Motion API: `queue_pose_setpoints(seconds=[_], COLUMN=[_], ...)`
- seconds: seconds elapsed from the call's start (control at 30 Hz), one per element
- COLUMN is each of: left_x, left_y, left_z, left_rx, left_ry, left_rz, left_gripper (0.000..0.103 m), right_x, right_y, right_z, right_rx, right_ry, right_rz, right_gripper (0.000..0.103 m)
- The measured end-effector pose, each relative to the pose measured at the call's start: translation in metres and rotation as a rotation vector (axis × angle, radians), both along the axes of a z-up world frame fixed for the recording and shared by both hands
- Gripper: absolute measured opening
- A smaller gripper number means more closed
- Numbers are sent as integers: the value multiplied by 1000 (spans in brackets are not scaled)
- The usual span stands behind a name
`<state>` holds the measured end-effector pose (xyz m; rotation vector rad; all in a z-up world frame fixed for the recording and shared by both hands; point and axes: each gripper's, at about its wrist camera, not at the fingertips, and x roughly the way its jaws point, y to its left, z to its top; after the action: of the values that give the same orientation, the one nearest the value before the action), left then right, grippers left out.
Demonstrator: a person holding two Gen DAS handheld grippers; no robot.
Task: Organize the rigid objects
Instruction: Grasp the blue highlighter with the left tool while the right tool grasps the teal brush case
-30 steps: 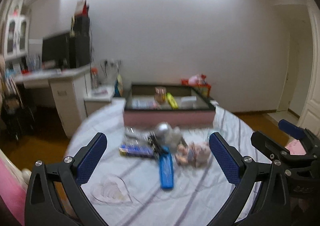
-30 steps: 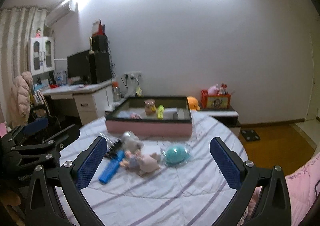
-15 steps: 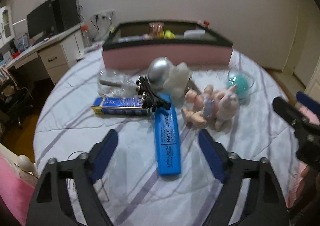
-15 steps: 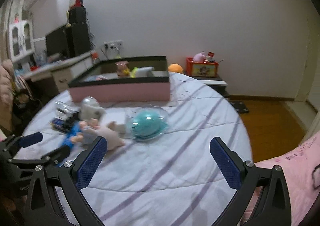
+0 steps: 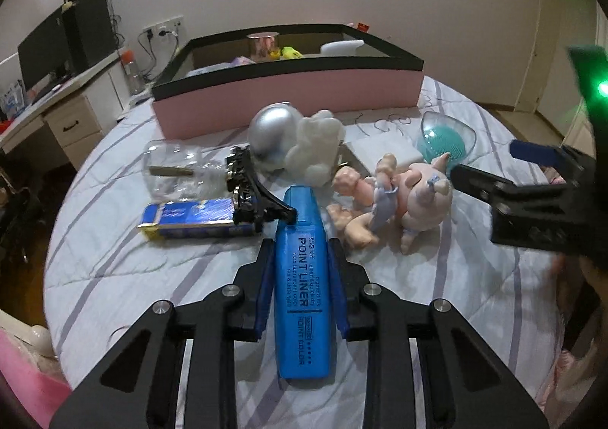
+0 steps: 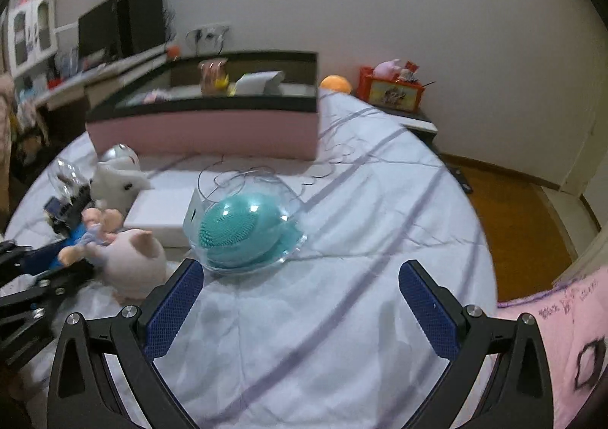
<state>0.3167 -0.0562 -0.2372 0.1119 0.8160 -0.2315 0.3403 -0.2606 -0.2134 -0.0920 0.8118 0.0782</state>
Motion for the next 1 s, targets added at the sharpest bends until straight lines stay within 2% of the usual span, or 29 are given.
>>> queue_pose_setpoints(seconds=[0.23,0.37,0.43,0.47,0.5,0.73,1.0], left_x=[-11,-14,-15,-15,-16,-24,-40], left_y=[16,20,23,24,25,29,29], left_z=[3,6,6,6,6,11,24], left_rx=[-20,-19,-26,-26,-29,-59,-71], left_ry=[1,-6,-6,-6,-8,-14,-56], left_rz=[6,8,13,16,20,9,-3], left_gripper=[27,27,27,27,27,27,27], right_x=[29,43,46,46,44,29,-26], right_y=[19,16,12,11,11,9,-1], right_z=[-6,-9,-11,-11,-9,-5,8], right_rx=[-70,-25,11,24,26,59,153], right_ry=[62,98,119,121,110,96,20], right_rz=[74,89,97,103,109,95,57], right_gripper=[103,103,96,86,74,74,74])
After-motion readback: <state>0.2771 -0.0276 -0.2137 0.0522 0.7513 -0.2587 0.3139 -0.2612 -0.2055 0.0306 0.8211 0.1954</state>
